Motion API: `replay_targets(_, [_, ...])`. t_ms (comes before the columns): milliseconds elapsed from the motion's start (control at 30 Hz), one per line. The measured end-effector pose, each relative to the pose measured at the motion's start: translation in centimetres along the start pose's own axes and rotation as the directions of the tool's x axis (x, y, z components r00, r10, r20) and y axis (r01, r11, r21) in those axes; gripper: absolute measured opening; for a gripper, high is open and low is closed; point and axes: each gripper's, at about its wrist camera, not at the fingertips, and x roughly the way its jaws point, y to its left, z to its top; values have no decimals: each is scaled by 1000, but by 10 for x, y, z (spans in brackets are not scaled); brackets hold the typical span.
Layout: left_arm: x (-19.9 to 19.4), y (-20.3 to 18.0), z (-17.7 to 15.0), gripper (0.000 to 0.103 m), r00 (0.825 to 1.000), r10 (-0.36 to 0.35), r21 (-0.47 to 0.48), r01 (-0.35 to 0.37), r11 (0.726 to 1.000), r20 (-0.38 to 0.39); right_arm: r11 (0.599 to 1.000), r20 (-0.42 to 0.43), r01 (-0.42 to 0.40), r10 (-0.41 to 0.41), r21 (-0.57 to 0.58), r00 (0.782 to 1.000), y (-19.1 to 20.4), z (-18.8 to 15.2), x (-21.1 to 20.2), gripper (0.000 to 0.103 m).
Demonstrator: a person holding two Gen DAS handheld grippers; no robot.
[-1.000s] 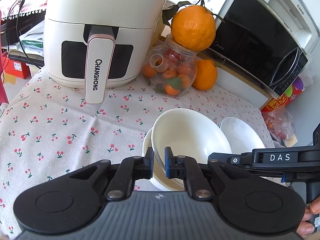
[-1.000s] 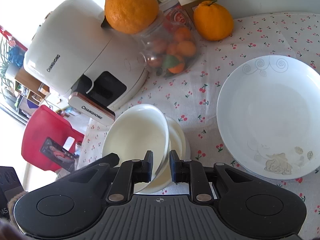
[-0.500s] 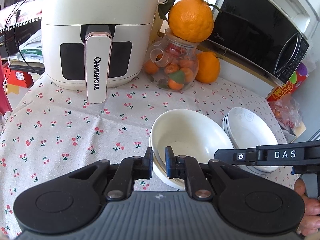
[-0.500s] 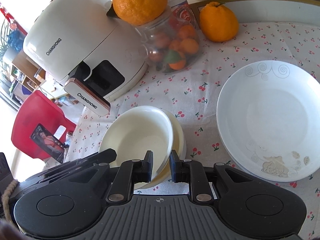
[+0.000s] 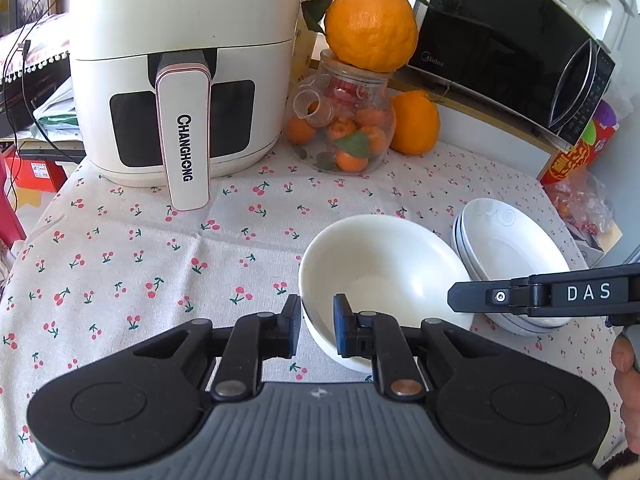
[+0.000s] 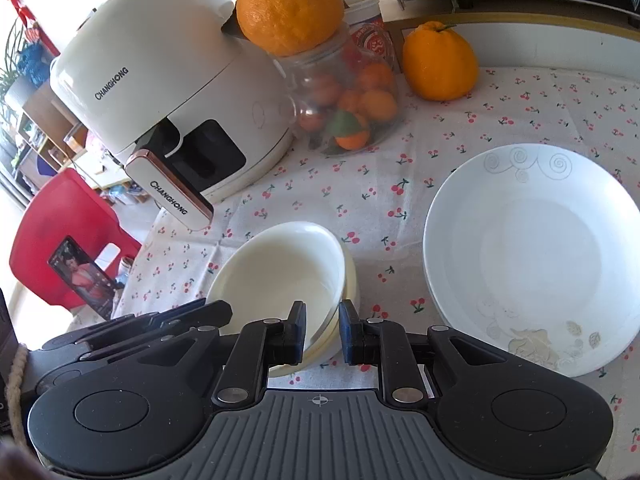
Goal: Organize plates and bowls
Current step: 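Lower the small white bowl into the bowl stack, then open the left gripper and pull it back from the bowls, then close the left gripper on the bowl stack rim while the right gripper grips the opposite rim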
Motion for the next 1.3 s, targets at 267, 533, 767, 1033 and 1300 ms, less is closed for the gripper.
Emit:
replay_targets(267, [-1, -2, -2, 44, 999, -44, 62, 43, 997, 7, 1000, 17, 1, 0, -13, 1000, -7, -2, -4, 24])
replay_targets(533, [-8, 3, -10, 86, 987, -147, 147, 136, 980, 70, 991, 79, -26, 36, -128, 996, -14, -14, -20, 52])
replay_targets(767, [-13, 1, -21, 103, 977, -200, 340, 164, 926, 71, 953, 118, -74, 113, -295, 987, -12, -32, -32, 72])
replay_targets(1033, [-1, 2, -20, 102, 975, -218, 523, 205, 828, -38, 808, 90, -58, 136, -587, 987, 3, -52, -30, 78])
replay_targets(1300, [21, -6, -11, 97, 968, -184, 620, 249, 744, -168, 744, -4, -81, 104, -663, 995, 5, -39, -2, 78])
